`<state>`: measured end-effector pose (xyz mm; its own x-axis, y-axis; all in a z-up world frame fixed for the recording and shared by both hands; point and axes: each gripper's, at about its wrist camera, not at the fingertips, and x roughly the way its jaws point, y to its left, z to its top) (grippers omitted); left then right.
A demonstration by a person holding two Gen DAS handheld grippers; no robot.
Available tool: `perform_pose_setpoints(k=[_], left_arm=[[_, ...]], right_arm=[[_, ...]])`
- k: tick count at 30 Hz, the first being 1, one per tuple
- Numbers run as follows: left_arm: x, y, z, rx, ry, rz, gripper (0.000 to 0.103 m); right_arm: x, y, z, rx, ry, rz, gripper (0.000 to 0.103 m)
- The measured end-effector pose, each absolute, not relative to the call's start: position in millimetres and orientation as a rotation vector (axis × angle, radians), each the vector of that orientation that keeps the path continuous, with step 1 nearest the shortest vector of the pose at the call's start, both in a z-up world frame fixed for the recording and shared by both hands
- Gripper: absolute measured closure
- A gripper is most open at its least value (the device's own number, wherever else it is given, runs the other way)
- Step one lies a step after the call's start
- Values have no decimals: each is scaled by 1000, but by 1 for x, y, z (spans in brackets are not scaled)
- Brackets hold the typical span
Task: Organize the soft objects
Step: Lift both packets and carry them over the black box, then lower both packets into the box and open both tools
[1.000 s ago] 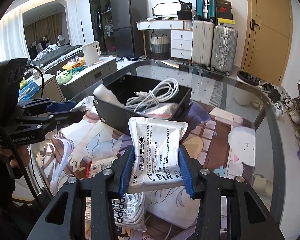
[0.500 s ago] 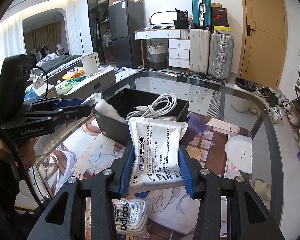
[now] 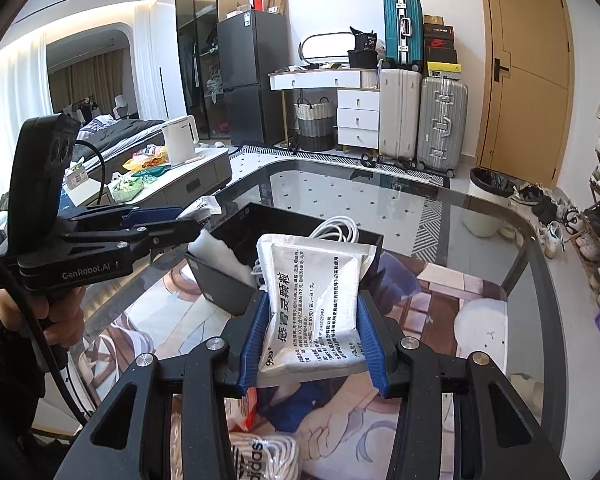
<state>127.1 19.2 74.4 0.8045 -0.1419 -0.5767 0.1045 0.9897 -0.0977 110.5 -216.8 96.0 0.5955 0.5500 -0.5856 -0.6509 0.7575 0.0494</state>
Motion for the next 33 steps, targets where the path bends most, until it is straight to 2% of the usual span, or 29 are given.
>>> perform_pose_setpoints(k=[33], left_arm=[[183, 21, 60, -40, 650, -120, 69]], right_arm=[[156, -172, 91, -165, 628, 721, 59]])
